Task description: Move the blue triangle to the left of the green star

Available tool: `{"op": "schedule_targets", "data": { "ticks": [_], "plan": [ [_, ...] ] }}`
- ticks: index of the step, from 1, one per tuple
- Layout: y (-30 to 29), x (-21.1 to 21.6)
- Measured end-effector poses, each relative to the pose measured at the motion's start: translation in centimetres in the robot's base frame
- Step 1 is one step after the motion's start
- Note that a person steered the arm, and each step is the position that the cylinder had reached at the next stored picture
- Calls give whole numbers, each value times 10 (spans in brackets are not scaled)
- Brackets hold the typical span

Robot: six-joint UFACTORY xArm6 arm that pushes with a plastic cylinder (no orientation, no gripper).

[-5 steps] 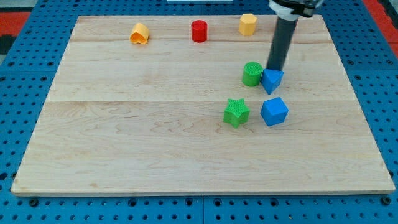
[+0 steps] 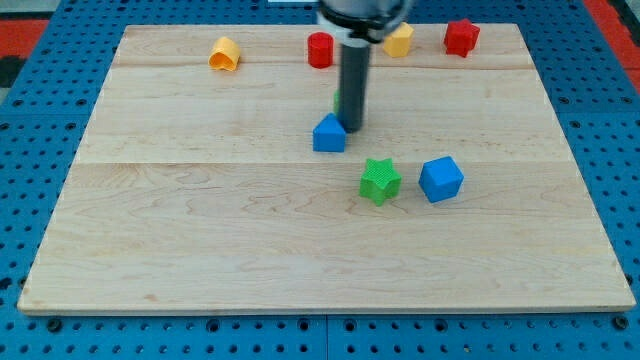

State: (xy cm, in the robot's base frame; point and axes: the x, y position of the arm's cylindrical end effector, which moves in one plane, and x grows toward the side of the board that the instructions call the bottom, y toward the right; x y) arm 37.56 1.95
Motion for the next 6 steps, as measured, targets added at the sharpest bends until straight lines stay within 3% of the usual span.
{"op": "schedule_targets", "data": {
  "ticks": [1,3,6],
  "plan": [
    [4,-15],
    [-1,31],
    [-65,27]
  ]
}}
